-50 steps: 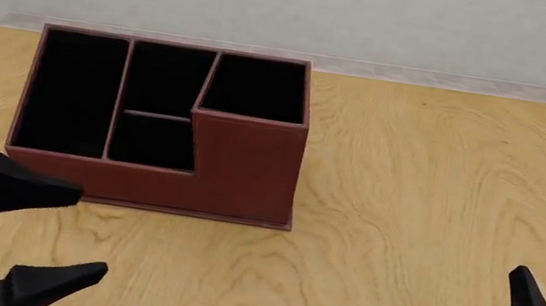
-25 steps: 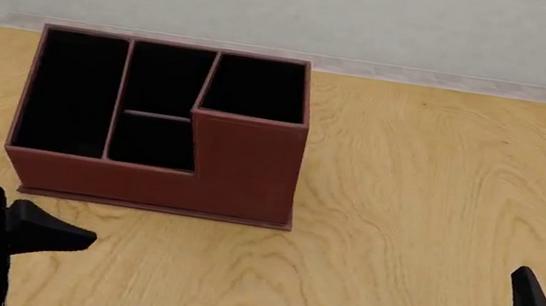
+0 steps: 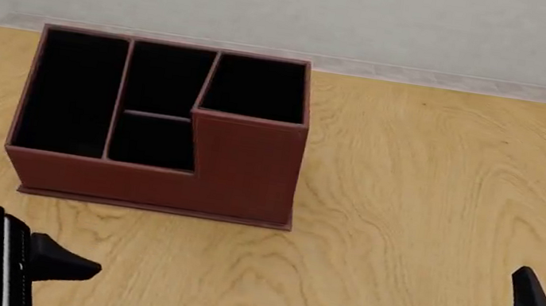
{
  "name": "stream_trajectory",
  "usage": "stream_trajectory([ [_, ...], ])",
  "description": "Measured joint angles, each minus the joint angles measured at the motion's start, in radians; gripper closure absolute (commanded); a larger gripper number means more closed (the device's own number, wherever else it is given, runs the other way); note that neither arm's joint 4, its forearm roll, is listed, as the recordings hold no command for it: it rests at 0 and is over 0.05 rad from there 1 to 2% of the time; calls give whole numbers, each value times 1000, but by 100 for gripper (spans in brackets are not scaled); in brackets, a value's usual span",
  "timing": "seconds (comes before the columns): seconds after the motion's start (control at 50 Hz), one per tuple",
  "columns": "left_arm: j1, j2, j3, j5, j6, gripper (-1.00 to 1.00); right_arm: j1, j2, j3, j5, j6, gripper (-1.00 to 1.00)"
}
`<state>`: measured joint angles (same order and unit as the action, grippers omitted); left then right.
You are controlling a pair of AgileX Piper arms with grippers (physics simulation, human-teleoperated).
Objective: Pick up the book and place it in the left compartment of the caddy.
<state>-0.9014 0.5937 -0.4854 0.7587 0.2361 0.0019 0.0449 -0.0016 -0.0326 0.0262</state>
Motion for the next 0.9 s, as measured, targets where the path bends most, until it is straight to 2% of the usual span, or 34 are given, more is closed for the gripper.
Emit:
stream_trajectory([
  [0.9, 20, 20, 142, -76, 17, -100, -3, 7, 0, -6, -1, -100],
])
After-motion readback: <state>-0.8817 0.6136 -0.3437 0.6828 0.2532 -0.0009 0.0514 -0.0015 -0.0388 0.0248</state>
